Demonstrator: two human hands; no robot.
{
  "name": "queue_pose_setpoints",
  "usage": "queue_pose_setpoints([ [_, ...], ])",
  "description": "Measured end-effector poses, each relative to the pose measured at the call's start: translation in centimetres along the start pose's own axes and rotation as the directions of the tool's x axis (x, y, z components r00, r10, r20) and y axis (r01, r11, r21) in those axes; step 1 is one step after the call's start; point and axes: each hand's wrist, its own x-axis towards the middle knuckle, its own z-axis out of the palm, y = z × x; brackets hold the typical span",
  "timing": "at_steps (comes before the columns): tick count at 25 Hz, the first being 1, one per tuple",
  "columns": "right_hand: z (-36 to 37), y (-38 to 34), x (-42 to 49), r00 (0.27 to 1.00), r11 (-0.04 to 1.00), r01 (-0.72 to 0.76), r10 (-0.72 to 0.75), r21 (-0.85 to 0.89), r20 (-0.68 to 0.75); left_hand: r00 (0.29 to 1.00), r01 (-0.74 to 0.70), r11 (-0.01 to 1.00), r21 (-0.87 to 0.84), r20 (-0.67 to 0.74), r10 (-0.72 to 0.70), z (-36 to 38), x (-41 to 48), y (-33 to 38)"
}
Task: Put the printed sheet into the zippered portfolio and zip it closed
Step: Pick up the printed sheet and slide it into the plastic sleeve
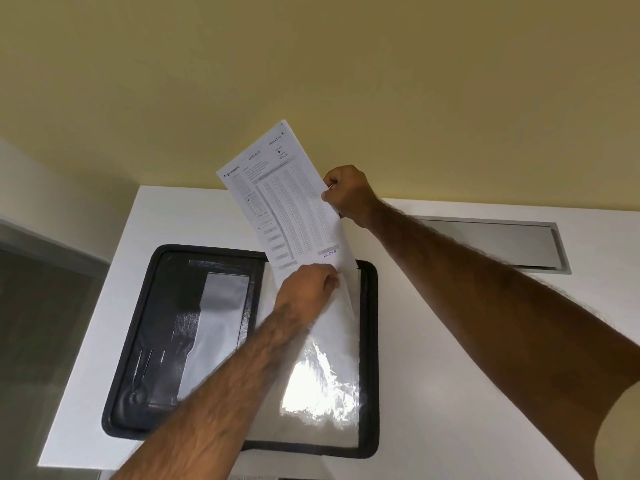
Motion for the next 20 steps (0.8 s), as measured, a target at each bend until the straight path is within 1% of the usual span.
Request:
queue_pose_setpoints([
  [3, 0.5, -0.1, -0.3, 1.0, 1.0, -0.006, 0.006, 0.012, -0.002, 0.995, 0.03, 0.996, 0.081, -0.098, -0.022, 0.6, -0.3, 1.5],
  [5, 0.7, 0.1, -0.2, 0.999, 0.999, -0.03, 0.03, 0.023, -0.011, 0.991, 0.021, 0.99, 0.138, -0.136, -0.003, 1.1, -0.7, 2.5],
  [8, 1.1, 0.2, -0.2, 0.997, 0.997, -0.067, 0.068, 0.033, -0.032, 0.973, 0.047, 0.986, 0.157, -0.231, -0.01, 1.6, -1.2, 4.1],
  [11, 1.6, 0.2, -0.3, 0.992, 0.994, -0.103, 0.106, 0.045, -0.07, 0.967, 0.06, 0.972, 0.228, -0.254, 0.0, 1.6, -1.5, 5.3],
  [16, 2.0, 1.2, -1.0, 0.976, 0.981, -0.158, 0.172, 0.108, -0.135, 0.947, 0.04, 0.988, 0.152, -0.321, 0.011, 0.7, -1.4, 5.4],
  [20, 1.7, 1.7, -1.8, 0.98, 0.983, -0.151, 0.162, 0.104, -0.111, 0.951, 0.021, 0.994, 0.106, -0.31, 0.013, -0.4, -0.7, 5.0],
])
